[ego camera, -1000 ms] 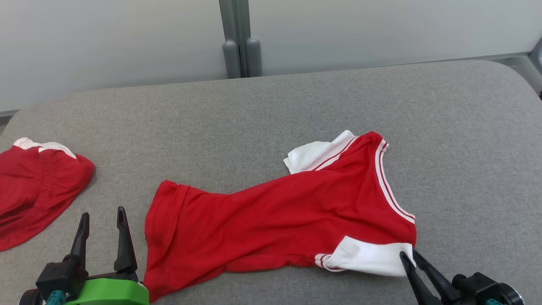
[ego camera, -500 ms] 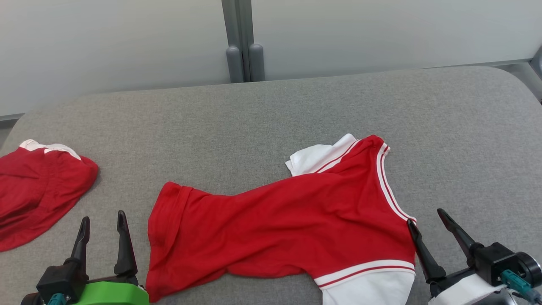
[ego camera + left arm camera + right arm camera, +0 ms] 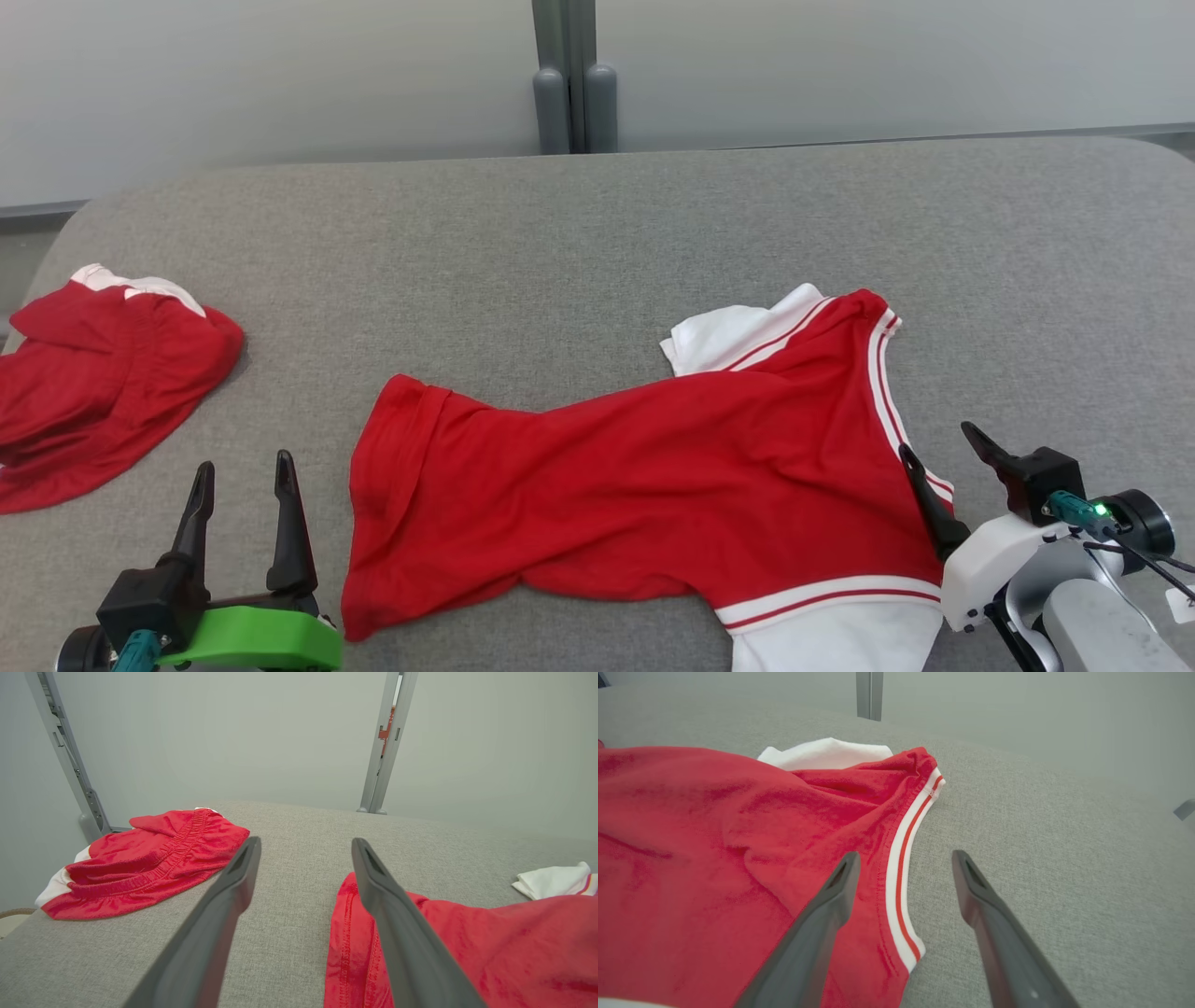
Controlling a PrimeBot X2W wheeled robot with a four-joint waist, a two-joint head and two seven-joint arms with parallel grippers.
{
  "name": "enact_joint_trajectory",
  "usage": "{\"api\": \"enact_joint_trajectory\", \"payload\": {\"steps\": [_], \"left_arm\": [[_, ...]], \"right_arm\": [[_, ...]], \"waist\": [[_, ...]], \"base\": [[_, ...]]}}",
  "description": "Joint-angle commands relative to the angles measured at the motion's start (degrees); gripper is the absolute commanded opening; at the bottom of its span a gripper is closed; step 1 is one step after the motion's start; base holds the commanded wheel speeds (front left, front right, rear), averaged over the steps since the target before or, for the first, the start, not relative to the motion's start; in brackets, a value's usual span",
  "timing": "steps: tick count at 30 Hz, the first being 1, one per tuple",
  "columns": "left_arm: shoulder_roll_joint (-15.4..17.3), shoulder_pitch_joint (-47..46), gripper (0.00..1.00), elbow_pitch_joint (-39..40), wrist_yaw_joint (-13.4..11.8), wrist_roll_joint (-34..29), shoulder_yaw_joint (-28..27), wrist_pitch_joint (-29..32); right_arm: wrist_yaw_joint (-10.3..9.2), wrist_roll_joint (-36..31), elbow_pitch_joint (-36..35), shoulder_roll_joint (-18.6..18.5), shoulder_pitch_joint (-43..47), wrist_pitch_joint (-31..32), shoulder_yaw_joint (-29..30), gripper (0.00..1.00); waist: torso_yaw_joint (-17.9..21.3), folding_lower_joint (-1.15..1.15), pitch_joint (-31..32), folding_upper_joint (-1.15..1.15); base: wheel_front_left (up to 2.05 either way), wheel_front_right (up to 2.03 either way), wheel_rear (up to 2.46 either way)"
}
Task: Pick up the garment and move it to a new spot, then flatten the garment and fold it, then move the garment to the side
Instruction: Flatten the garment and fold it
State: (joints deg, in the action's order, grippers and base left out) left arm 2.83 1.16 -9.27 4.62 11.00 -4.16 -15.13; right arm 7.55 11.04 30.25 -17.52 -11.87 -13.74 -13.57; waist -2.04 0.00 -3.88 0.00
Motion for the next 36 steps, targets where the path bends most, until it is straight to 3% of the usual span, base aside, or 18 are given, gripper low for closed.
{"api": "enact_joint_trajectory", "payload": {"steps": [1,10,11,13,21,29,30,31,32,36], "left_arm": [[0.1,-1.2,1.0,0.0,0.2,0.3,0.0,0.0],[0.1,-1.1,1.0,0.1,-0.2,0.8,0.2,0.0],[0.1,-1.2,1.0,0.1,-0.2,0.9,0.2,0.0],[0.1,-1.4,1.0,0.1,-0.3,0.9,0.2,0.0],[0.1,-2.3,1.0,-0.1,0.0,0.5,0.2,0.0],[0.1,-3.1,1.0,-0.6,0.2,0.5,0.7,0.0],[0.1,-3.1,1.0,-0.7,0.2,0.5,0.7,0.0],[0.1,-3.1,1.0,-0.8,0.2,0.5,0.8,0.0],[0.1,-3.1,1.0,-0.9,0.2,0.6,0.9,0.0],[0.1,-2.4,1.0,-0.9,0.1,0.6,0.7,0.0]], "right_arm": [[-0.11,0.8,1.8,-0.2,-1.0,0.4,-0.4,1.0],[-0.12,4.9,12.9,0.3,-4.0,3.6,-4.3,1.0],[-0.12,5.2,13.6,0.3,-4.2,3.9,-4.7,0.58],[-0.12,6.0,14.4,0.3,-4.9,3.7,-5.7,0.0],[-0.12,7.5,15.5,-0.8,-12.3,0.3,-6.3,0.0],[-0.12,5.8,21.9,-0.2,-19.9,-1.3,0.0,0.0],[-0.12,5.6,22.8,0.3,-20.2,-1.4,0.2,0.34],[-0.12,5.2,23.8,0.4,-20.5,-1.5,0.1,0.86],[-0.12,5.1,24.3,0.5,-20.7,-1.5,0.2,1.0],[-0.12,4.2,21.3,0.8,-20.1,-1.5,2.5,1.0]], "waist": [[-1.2,0.0,-0.8,0.0],[-2.1,0.0,-1.7,0.0],[-2.1,0.0,-1.8,0.0],[-2.0,0.0,-2.0,0.0],[-2.0,0.0,-2.5,0.0],[-2.6,0.0,-2.7,0.0],[-2.7,0.0,-2.7,0.0],[-2.8,0.0,-2.6,0.0],[-2.8,0.0,-2.5,0.0],[-2.3,0.0,-1.7,0.0]], "base": [[0.0,0.0,0.0],[0.0,0.0,0.0],[0.0,0.0,0.0],[0.0,0.0,0.0],[0.0,0.0,0.0],[0.0,0.0,0.0],[0.0,0.0,0.0],[0.0,0.0,0.0],[0.0,0.0,0.0],[0.0,0.0,0.0]]}}
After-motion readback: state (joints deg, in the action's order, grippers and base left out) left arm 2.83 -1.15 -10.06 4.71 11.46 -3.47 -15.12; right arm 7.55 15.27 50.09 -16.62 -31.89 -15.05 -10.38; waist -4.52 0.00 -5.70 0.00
